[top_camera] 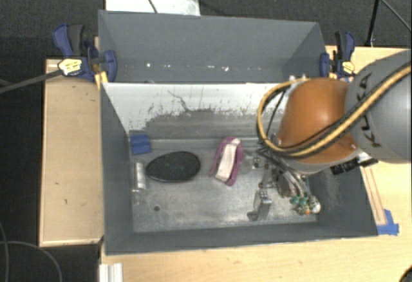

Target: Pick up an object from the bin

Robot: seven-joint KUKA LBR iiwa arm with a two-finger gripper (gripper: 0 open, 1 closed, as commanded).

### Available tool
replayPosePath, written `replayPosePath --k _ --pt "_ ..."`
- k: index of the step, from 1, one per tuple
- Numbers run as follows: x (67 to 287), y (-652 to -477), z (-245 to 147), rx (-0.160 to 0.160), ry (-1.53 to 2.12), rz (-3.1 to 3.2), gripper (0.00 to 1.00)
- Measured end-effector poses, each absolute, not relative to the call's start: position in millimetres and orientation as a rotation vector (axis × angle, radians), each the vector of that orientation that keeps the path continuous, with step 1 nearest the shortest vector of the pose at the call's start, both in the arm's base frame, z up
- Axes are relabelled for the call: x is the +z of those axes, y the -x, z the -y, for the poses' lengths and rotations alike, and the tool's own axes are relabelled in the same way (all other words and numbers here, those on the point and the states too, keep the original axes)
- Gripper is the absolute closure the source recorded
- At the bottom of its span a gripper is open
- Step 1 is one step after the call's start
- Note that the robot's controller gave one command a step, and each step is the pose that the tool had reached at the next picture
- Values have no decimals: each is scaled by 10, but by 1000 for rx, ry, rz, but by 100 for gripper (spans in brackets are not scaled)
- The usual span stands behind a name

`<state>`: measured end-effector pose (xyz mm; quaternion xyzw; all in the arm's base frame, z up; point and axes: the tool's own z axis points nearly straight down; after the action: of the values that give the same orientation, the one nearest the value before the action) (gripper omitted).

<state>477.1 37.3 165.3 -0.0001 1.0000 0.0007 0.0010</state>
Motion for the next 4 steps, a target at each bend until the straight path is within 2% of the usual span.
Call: replayPosePath --k 1,2,3,4 --pt "1619 -5229 359 -2 -334 -3118 0" --pt "871 -5378 1469 -2 -107 -3133 0" --pt "1043 -4899 1496 -6 321 -3106 0" --pt "774 -5303 1422 -3 1118 -2907 0"
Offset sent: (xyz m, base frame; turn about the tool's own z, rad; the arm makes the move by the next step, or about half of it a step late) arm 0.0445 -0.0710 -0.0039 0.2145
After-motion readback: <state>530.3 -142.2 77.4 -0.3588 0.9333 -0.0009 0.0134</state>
